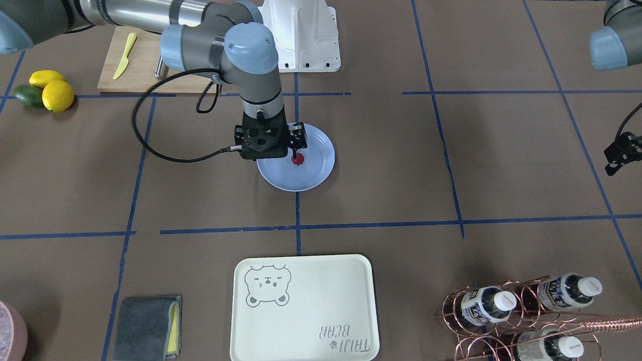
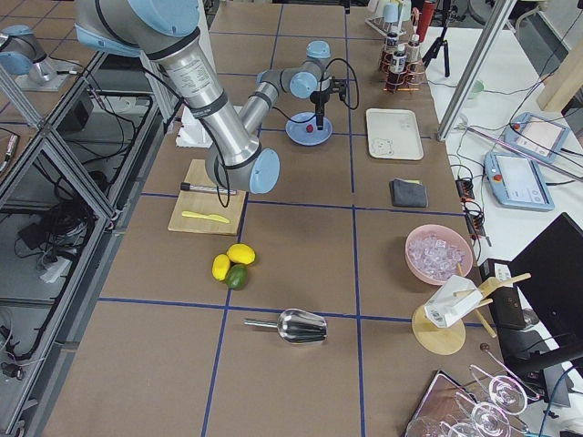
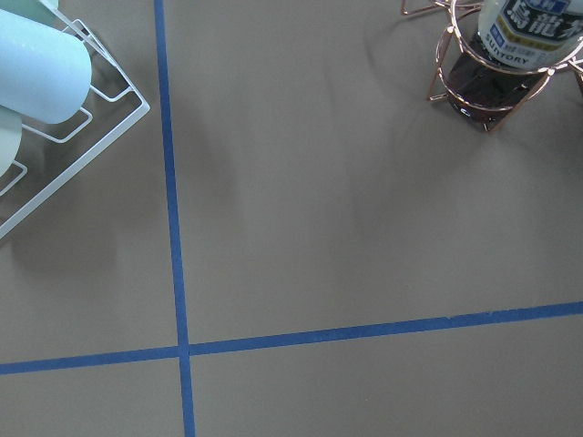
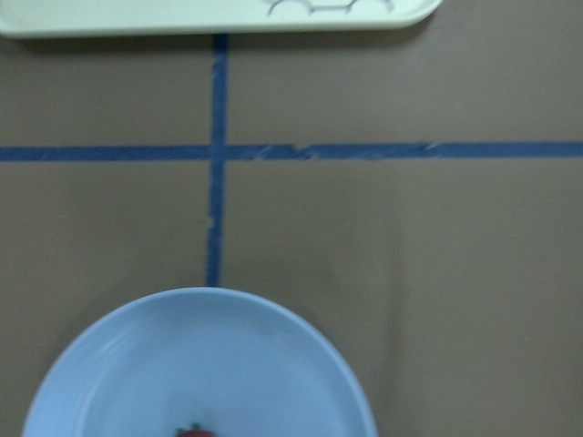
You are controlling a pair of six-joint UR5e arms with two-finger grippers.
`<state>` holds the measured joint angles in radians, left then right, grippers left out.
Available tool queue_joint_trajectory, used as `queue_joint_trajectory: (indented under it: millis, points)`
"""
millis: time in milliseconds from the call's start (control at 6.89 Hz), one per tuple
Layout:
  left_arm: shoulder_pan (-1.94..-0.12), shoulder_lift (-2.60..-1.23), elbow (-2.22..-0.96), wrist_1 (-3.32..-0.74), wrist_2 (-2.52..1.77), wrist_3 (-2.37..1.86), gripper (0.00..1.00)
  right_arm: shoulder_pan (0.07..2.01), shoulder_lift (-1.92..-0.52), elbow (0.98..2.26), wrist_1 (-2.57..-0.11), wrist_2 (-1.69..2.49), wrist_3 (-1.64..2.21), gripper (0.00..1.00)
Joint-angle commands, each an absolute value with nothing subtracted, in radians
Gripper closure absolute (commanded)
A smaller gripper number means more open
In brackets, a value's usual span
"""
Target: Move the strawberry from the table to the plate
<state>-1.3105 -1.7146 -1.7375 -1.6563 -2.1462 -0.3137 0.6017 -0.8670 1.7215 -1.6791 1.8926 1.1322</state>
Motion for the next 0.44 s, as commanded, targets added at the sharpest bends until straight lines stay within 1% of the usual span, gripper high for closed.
queue_joint_trajectory:
  millis: [0,290]
  points:
    - [-1.368,-1.691,-1.72,-1.645,-2.198,-0.202,0.0,0.766,-0.997,1.938,-1.876,1.963,0.883,0.0]
    - [-1.457,-1.687,-1.653,-1.583,-2.27,-0.09,0.0,0.985,-1.133,1.947,-1.868,2.125,0.617,0.0]
